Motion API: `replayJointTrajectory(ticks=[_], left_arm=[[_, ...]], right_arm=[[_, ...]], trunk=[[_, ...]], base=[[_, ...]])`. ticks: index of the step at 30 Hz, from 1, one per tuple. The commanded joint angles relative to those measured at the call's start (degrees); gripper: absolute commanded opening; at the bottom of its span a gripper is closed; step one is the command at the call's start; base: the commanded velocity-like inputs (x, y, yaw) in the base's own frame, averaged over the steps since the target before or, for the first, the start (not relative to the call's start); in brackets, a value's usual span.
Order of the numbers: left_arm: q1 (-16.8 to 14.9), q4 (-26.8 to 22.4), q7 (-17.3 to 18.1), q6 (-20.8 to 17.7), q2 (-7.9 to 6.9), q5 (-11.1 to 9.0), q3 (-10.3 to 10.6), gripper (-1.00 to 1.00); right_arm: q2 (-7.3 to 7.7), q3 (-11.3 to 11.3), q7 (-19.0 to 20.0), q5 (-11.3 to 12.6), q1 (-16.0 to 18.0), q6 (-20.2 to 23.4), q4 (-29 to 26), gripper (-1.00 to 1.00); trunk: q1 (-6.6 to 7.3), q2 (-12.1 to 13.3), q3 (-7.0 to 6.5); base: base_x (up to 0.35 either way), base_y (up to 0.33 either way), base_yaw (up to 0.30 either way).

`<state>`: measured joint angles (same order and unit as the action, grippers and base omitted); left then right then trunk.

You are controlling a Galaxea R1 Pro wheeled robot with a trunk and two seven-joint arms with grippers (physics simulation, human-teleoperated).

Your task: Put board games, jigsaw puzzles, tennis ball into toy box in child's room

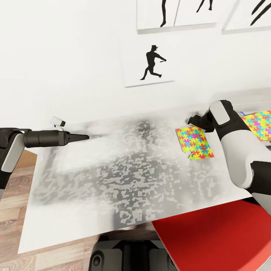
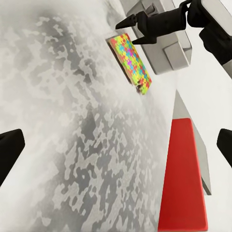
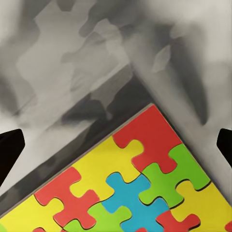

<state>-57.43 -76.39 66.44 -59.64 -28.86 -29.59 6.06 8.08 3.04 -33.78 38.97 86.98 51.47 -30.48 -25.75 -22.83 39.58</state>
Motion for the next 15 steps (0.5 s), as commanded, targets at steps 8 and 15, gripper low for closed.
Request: replayJointTrajectory(ticks=[8, 15], left_arm=[[-0.1, 0.0, 0.1, -0.3, -0.12, -0.1, 0.1, 1.00], [-0.1, 0.0, 0.1, -0.3, -0.14, -0.2, 0.1, 1.00]], right_arm=[[-0.04, 0.0, -0.6, 0.6, 0.0, 0.0, 0.0, 1.00], [0.01, 0.0, -0.5, 0.6, 0.0, 0.0, 0.0, 1.00]], trunk=[[-0.03, -0.1, 0.07], [-0.03, -0.1, 0.07]], base=[[-0.001, 0.000, 0.000], [-0.062, 0.000, 0.000]])
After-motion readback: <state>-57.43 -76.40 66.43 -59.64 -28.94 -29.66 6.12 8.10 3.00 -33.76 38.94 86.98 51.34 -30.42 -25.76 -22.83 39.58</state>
